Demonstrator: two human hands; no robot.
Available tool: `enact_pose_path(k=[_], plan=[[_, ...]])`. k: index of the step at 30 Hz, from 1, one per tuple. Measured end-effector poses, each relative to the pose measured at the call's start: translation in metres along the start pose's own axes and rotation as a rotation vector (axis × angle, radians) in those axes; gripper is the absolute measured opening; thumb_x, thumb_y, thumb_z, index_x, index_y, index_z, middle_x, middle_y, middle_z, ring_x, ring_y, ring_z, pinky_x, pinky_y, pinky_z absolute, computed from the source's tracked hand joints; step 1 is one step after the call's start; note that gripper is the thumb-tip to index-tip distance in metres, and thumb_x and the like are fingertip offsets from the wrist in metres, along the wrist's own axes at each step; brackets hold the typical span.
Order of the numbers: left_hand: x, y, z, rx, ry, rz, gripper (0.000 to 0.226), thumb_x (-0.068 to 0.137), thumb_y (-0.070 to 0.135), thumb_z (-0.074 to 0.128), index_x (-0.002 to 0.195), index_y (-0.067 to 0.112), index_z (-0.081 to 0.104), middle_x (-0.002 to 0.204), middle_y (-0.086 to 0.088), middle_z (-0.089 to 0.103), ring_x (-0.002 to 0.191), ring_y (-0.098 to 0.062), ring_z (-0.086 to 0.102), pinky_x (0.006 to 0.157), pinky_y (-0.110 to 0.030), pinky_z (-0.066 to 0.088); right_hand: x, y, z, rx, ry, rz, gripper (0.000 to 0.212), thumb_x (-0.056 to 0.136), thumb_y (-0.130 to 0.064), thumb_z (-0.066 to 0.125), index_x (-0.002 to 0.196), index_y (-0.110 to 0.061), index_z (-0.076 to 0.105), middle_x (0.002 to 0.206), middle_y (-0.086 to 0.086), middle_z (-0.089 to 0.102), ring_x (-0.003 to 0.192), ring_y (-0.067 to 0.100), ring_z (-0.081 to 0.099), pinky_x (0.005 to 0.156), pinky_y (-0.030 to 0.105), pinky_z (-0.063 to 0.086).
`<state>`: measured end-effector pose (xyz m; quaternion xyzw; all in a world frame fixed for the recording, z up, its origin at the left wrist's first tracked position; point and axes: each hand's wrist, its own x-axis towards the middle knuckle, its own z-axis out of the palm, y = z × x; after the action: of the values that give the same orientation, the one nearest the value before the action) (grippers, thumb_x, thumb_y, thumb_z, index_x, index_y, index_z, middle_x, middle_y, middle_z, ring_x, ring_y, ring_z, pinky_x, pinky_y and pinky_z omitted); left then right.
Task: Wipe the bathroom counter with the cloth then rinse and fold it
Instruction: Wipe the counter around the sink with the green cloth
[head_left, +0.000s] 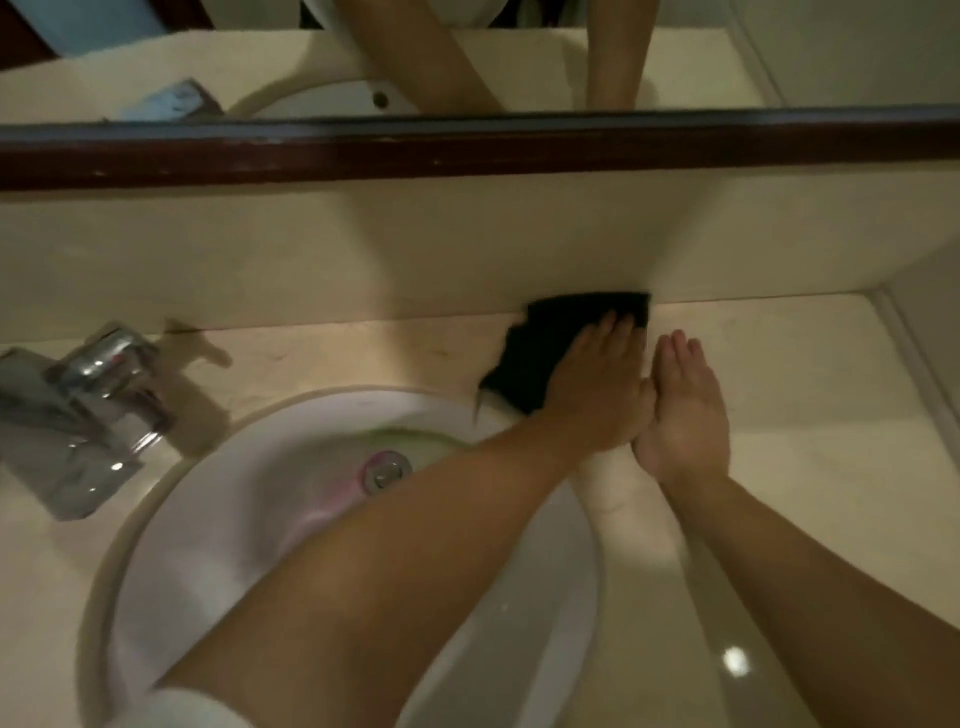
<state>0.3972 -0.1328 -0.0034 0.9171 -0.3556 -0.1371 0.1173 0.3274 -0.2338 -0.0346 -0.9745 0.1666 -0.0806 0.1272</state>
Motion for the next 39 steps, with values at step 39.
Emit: enact_pose_path(k=[39], plan=[[-0.055,0.033,0.04,0.011,0.158,-0.314,0.075,0.093,0.045,0.022,0.15,-0.004,0.021,0.158,-0.027,0.016,0.146,-0.043,0.012,0.118,-0.05,0.009,-0.022,0.068,-0.037,-0.186,-0.034,0.165,0.059,0.094,-0.034,0.028,0.149,-0.014,0.037,0.156,0.011,0.033,0.143,0.029,0.03,0.113,0.044,0.028]])
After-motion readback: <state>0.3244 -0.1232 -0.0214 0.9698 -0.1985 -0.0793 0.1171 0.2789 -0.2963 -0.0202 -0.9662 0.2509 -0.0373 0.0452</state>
